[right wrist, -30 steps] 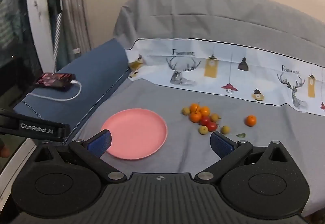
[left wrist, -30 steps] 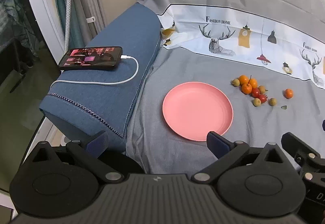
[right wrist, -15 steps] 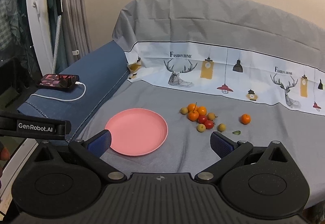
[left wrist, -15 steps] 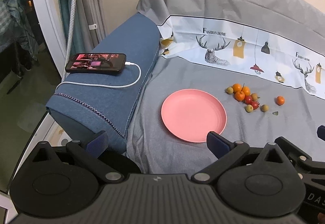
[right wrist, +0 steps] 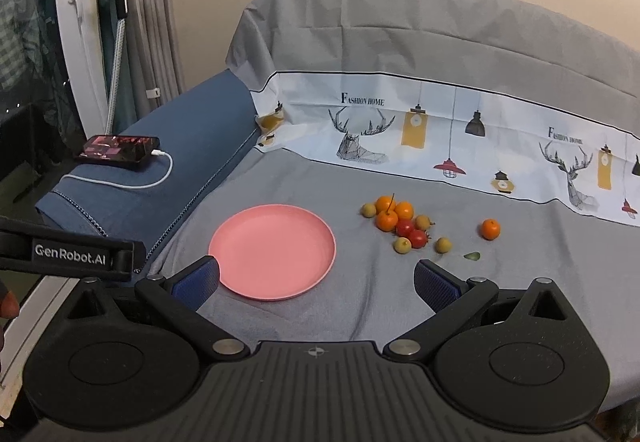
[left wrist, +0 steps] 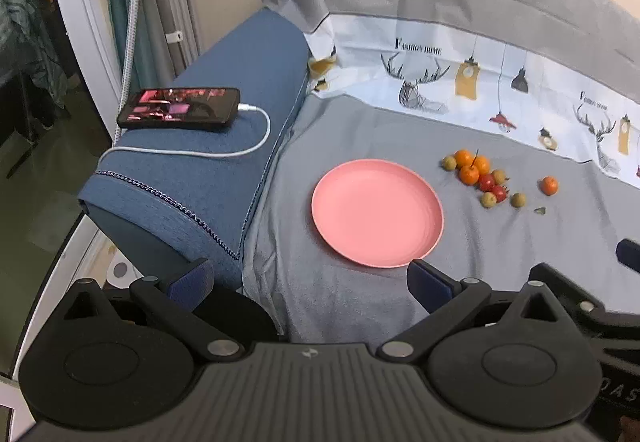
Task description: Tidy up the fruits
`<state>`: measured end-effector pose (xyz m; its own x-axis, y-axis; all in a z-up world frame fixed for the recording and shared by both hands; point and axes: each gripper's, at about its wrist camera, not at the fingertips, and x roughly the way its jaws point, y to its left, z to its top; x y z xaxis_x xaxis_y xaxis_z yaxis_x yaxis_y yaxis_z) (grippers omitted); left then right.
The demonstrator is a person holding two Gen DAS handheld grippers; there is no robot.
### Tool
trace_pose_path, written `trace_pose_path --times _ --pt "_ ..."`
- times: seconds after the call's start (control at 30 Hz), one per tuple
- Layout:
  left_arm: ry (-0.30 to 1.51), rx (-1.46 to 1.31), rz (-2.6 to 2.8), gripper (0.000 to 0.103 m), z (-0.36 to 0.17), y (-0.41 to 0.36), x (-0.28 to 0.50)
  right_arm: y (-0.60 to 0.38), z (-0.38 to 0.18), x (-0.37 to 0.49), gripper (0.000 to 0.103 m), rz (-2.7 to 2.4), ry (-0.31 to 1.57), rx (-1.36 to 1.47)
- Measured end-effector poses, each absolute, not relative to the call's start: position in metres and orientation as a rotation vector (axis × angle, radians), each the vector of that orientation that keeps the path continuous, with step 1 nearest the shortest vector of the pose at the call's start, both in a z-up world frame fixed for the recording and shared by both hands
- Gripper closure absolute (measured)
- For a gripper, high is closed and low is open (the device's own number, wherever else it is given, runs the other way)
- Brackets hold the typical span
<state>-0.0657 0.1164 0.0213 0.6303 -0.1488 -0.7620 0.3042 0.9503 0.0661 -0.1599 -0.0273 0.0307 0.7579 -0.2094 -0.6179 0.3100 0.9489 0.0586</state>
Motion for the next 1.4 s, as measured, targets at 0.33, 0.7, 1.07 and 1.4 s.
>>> trace_pose_path --times 0.33,0.7,1.07,1.4 --pt "0.945 0.221 -0.221 0.000 -0.009 0.110 -0.034 -0.040 0.012 -0.127 0.000 -0.257 0.720 0.168" --pt "0.965 0.254 -0.227 0.000 -0.018 0.101 -0.029 -0.048 -0.002 -0.121 0.000 -0.259 0.761 0.214" --pt "0.952 0.255 -0.235 0.000 -0.013 0.100 -0.034 -0.049 -0.001 -0.123 0.001 -0.259 0.760 0.217" --pt "0.932 0.264 -0.233 0.000 -0.009 0.099 -0.039 -0.048 0.002 -0.128 0.001 -0.256 0.753 0.219"
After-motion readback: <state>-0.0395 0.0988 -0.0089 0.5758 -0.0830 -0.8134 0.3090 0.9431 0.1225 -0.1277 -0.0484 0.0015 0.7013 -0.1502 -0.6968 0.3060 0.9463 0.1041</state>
